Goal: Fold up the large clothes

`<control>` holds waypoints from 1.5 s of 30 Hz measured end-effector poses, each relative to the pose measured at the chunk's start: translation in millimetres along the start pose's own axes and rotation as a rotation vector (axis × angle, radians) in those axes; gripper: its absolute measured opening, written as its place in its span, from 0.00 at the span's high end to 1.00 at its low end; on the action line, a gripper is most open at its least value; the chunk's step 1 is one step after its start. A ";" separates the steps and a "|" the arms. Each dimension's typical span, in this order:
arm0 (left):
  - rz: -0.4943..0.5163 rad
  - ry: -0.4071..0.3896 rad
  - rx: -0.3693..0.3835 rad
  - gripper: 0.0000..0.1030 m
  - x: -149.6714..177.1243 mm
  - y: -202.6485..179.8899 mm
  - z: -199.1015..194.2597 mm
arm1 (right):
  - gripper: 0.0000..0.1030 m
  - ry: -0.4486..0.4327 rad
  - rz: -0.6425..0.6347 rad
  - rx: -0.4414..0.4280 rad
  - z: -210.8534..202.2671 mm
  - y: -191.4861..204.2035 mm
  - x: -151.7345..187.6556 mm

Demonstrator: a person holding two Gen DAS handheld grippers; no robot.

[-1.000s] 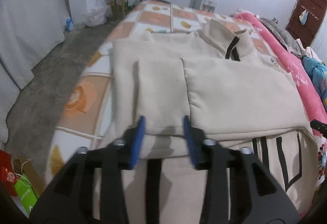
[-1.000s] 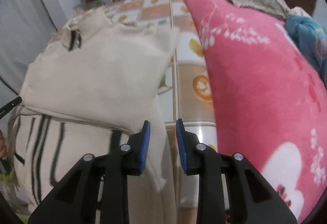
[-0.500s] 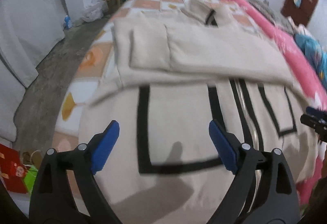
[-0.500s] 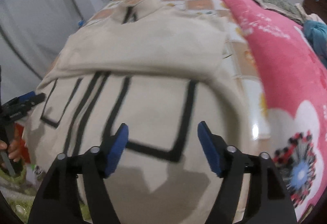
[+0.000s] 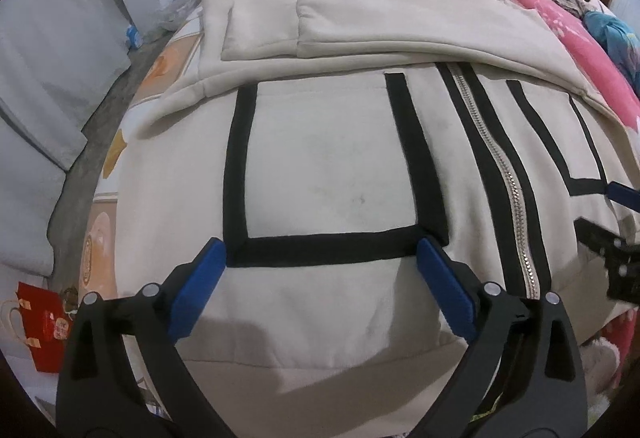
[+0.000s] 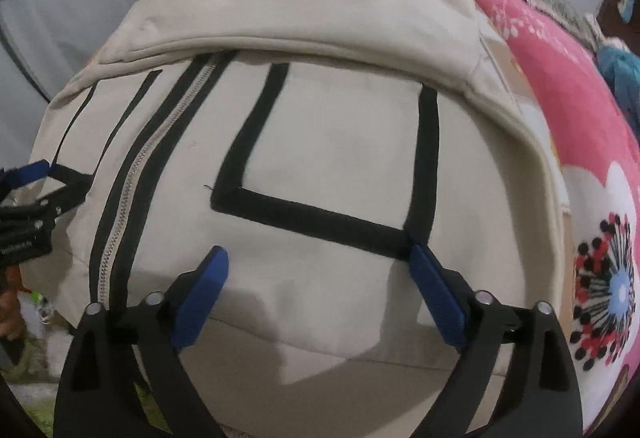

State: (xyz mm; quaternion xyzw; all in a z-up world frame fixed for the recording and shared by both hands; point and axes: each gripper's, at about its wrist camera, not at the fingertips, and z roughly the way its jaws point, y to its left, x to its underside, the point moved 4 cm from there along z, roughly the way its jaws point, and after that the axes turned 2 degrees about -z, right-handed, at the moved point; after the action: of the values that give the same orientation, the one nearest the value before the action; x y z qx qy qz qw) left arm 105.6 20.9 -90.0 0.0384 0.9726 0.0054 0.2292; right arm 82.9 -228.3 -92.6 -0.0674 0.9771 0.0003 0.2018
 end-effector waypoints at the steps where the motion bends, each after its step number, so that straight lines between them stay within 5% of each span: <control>1: -0.009 0.003 0.002 0.08 -0.3 1.0 0.8 | 0.06 -0.002 -0.009 0.012 0.2 1.1 0.9; 35: -0.027 0.009 -0.016 0.06 -0.9 0.1 2.0 | 0.06 -0.049 0.045 0.001 0.2 -5.4 7.0; 45: -0.084 -0.067 -0.042 0.12 30.2 52.8 -48.8 | 0.06 -0.065 0.046 0.001 -0.6 -4.9 7.8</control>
State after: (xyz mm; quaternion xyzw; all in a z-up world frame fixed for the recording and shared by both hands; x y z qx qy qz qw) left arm 60.7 76.2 -58.2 -0.0072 0.9649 0.0151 0.2623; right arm 76.2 -234.2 -94.9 -0.0450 0.9713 0.0068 0.2335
